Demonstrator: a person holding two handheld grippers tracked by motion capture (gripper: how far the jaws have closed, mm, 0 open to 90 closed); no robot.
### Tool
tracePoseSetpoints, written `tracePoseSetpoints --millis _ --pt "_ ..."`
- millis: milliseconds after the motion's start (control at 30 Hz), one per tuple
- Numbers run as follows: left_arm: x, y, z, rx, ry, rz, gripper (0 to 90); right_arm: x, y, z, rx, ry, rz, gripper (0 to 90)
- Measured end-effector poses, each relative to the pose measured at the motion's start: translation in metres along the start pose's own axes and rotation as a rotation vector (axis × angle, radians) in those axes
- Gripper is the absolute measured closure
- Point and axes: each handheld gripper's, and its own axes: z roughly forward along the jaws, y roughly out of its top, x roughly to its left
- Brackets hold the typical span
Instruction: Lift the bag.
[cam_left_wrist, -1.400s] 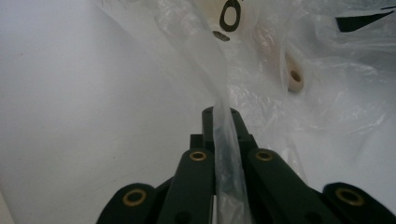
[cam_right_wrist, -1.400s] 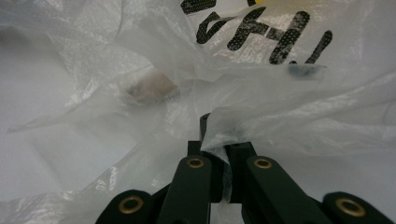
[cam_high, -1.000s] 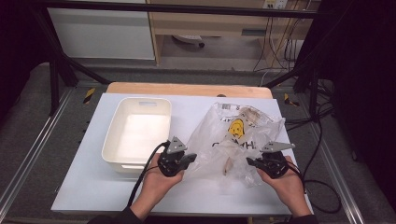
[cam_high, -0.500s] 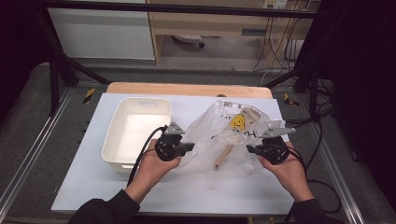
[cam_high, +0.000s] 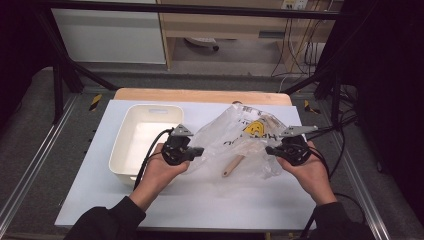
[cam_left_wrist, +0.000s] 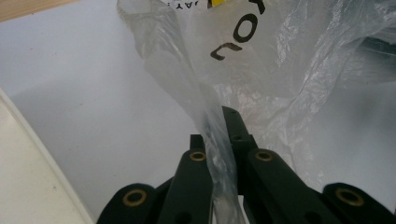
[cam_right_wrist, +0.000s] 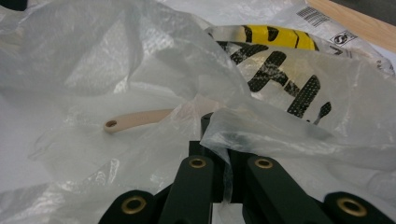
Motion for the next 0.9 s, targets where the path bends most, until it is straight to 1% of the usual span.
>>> tracePoseSetpoints --millis 167,267,367,533,600,633,667,767,900 --pt "0.002 0.009 -0.004 -0.005 0.006 0.007 90.0 -0.005 0.004 -0.007 -0.014 -0.013 0.007 90.0" --pt "0.004 0.015 -0.005 -0.008 0.003 0.003 90.0 -0.009 0.008 -0.011 -0.014 -0.02 0.009 90.0" --pt "0.006 0.021 -0.007 -0.008 0.009 0.011 90.0 -0.014 0.011 -0.014 -0.018 -0.034 0.007 90.0" --pt "0.014 0.032 -0.013 -0.025 0.009 -0.013 90.0 -0.021 0.019 -0.022 -0.025 -0.048 0.005 90.0" --pt "0.016 0.037 -0.017 -0.033 0.011 -0.014 90.0 -0.024 0.023 -0.025 -0.031 -0.056 0.001 90.0" --pt "0.017 0.039 -0.018 -0.036 0.012 -0.013 90.0 -0.025 0.025 -0.027 -0.034 -0.058 0.007 90.0" --pt "0.018 0.043 -0.02 -0.04 0.012 -0.012 90.0 -0.027 0.027 -0.028 -0.033 -0.062 0.0 90.0" --pt "0.023 0.051 -0.025 -0.054 0.026 -0.012 90.0 -0.032 0.035 -0.034 -0.042 -0.074 0.003 90.0" --pt "0.033 0.063 -0.031 -0.086 0.032 -0.045 90.0 -0.041 0.046 -0.04 -0.057 -0.076 0.018 90.0"
